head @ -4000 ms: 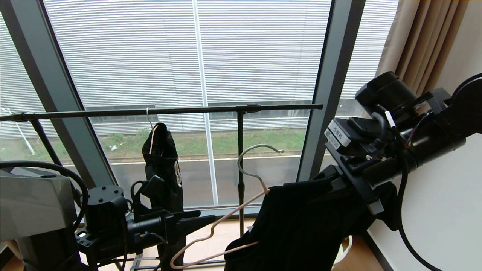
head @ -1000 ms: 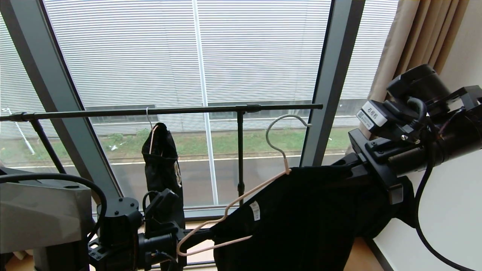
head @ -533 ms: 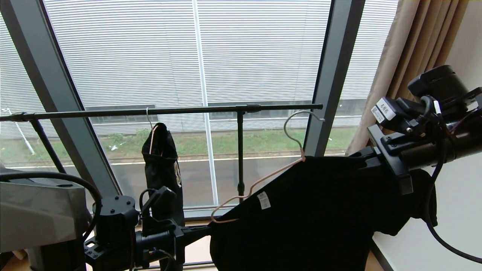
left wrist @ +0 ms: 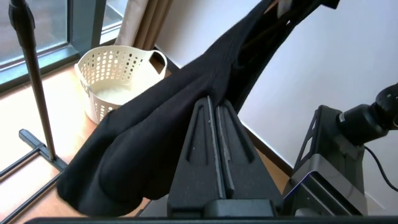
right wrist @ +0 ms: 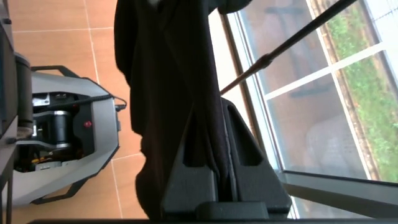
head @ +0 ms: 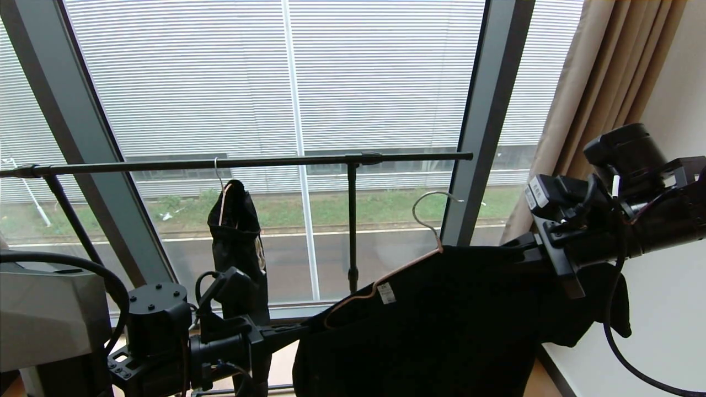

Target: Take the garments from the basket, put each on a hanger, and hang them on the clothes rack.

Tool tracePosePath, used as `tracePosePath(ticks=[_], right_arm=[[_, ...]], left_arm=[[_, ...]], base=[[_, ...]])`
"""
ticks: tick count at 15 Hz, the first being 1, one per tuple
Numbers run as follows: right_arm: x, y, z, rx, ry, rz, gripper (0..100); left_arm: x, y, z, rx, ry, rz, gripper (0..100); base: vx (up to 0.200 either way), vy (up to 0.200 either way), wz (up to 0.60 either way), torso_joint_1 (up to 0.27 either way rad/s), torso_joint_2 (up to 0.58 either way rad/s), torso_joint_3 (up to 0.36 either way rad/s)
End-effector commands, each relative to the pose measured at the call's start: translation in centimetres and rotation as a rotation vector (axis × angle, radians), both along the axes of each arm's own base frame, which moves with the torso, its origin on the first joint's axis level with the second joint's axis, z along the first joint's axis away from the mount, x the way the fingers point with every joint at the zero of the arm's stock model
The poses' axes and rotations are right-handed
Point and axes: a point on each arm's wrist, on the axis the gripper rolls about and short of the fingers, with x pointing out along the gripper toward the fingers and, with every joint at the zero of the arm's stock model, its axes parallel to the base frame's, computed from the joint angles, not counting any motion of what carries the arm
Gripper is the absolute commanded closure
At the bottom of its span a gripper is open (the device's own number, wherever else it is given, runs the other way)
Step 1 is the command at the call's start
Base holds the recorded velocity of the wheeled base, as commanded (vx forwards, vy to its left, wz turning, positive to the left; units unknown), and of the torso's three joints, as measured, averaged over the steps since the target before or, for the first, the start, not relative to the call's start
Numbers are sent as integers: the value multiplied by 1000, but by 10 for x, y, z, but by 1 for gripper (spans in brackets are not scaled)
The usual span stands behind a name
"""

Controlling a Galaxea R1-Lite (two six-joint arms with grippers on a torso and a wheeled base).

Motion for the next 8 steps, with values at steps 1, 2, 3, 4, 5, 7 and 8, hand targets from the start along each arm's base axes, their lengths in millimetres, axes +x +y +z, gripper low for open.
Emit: tracePosePath(ticks=[1,2,3,4,5,7,8], right_arm=[[1,4,-7,-4,27,14,100],[0,9,-11,-3,40,34,100],[-2,14,-14,-5,53,54,100],[-2,17,-15,-3,58,63,100],[-3,20,-15,4,67,71,100],[-1,23,-18,41,98,90,100],[0,24,-20,58,115,97,100]], left_arm=[[-3,0,7,-10,-23,-3,100],[-5,0,11,-15,-38,-6,100],[-6,1,14,-19,-48,-7,100],[-8,1,17,-22,-56,-9,100],[-9,0,20,-26,-66,-12,100],[-12,0,25,-34,-86,-18,100],[-14,1,29,-39,-97,-20,100]], base=[[0,0,0,0,0,0],[0,0,0,0,0,0],[0,0,0,0,0,0],[0,0,0,0,0,0],[0,0,0,0,0,0],[0,0,0,0,0,0],[0,0,0,0,0,0]])
